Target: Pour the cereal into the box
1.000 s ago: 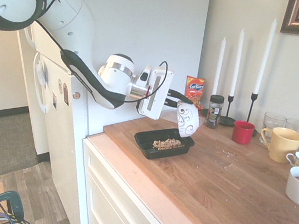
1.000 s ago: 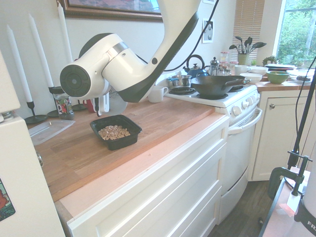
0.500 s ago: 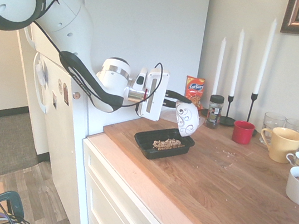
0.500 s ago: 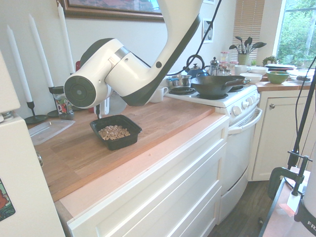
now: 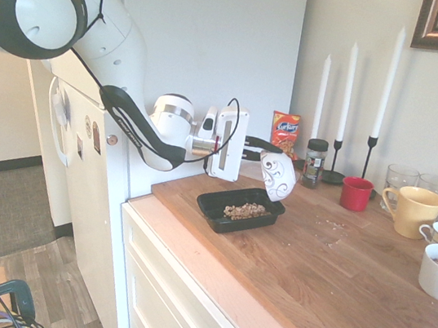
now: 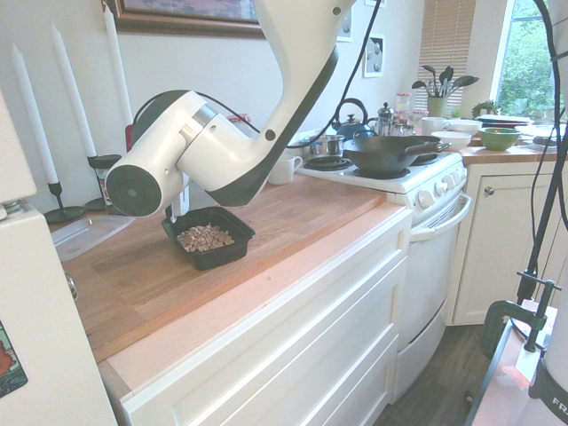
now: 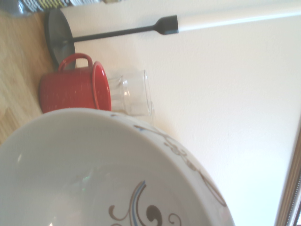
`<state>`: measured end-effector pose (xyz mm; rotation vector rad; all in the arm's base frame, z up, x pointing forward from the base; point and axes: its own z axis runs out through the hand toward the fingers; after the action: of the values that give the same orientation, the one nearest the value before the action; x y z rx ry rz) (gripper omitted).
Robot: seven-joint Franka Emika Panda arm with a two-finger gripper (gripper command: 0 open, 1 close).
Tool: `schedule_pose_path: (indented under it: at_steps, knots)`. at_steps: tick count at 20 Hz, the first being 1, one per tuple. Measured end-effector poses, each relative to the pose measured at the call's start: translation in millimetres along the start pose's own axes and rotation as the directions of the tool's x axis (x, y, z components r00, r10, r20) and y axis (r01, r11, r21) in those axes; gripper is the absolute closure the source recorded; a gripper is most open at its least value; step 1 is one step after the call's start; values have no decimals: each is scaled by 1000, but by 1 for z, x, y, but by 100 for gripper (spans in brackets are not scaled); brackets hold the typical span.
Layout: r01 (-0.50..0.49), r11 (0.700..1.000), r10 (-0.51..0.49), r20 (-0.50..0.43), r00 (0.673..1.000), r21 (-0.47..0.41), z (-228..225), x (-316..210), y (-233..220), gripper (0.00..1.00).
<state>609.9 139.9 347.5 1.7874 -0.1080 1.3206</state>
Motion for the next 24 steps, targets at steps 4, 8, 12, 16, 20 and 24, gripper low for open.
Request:
schedule_pose_path:
  at_steps: [4, 8, 12, 16, 20, 24]
  knots:
    - [-69, 997, 70, 59, 996, -16, 9, 17, 6, 100]
    - [-189, 982, 191, 207, 960, -31, 19, 48, 19, 100]
    - [-316, 948, 298, 426, 854, -30, 40, 81, 48, 100]
    - [-418, 906, 377, 559, 739, -60, 77, 94, 87, 100]
    - [-545, 834, 432, 711, 555, -82, 134, 86, 137, 100]
    - [-645, 755, 428, 832, 354, -113, 188, 63, 195, 100]
